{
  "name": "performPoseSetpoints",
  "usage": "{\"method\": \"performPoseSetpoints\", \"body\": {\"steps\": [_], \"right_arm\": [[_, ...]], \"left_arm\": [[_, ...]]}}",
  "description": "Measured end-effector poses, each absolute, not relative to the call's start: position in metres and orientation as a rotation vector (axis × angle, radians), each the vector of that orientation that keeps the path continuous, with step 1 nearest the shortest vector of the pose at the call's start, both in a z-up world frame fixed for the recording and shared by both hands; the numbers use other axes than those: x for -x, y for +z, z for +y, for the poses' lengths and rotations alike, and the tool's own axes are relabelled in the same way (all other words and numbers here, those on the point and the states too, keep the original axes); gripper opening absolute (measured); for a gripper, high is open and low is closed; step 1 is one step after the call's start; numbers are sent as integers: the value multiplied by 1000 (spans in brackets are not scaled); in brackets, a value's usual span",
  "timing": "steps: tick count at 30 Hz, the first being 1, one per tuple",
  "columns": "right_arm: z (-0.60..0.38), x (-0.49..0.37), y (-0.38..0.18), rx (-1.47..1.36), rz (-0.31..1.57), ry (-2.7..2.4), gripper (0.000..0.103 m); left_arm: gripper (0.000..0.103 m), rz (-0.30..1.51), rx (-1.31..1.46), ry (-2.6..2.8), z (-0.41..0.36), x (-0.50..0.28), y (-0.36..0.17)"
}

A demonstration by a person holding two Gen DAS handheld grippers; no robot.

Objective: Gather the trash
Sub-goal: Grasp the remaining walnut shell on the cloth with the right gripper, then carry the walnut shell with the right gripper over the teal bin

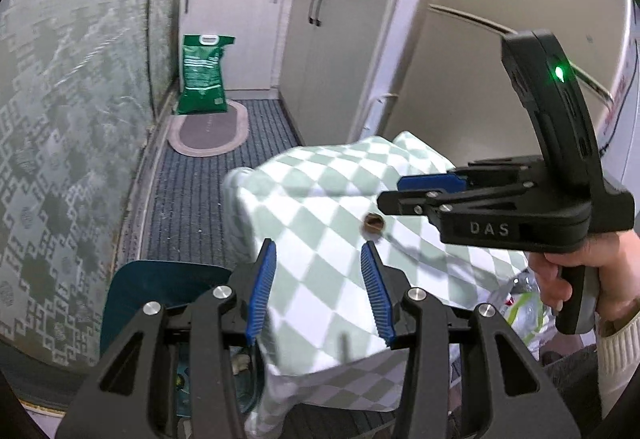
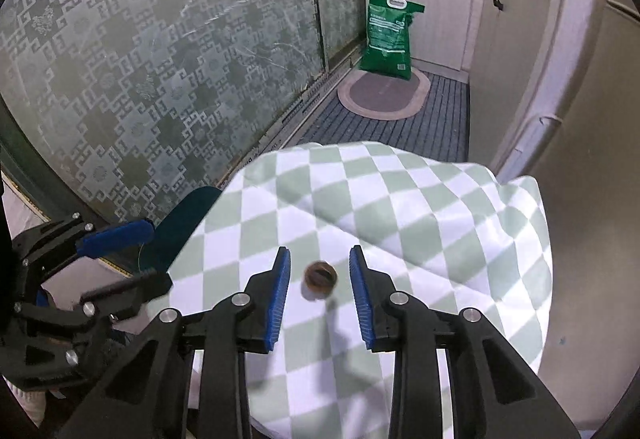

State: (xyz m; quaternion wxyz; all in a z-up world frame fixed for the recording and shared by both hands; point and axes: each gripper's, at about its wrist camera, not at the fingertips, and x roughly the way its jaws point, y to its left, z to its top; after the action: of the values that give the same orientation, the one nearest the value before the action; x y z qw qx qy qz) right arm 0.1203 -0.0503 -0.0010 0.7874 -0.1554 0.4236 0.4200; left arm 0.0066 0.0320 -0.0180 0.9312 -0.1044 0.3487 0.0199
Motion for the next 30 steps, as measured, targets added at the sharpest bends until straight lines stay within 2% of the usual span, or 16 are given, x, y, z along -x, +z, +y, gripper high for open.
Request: {"method": "performPoseSetpoints", "body": {"steps": [14, 16, 19, 21, 30], "right_arm": [[-37, -123, -25, 390, 930, 873, 29], [-35, -126, -29, 391, 944, 869, 23], [-29, -128, -36, 410, 959, 862, 20], [-28, -128, -37, 416, 960, 856, 20], [-19, -120, -25, 382, 949, 896, 20]], "left_arm": [[44, 799, 191, -18, 10, -12, -42], [42, 800, 191, -17, 12, -12, -42], [39, 802, 197, -16, 16, -11, -43], [33, 804, 200, -15, 19, -9, -44], [29, 750, 246, 68, 45, 3, -30]]}}
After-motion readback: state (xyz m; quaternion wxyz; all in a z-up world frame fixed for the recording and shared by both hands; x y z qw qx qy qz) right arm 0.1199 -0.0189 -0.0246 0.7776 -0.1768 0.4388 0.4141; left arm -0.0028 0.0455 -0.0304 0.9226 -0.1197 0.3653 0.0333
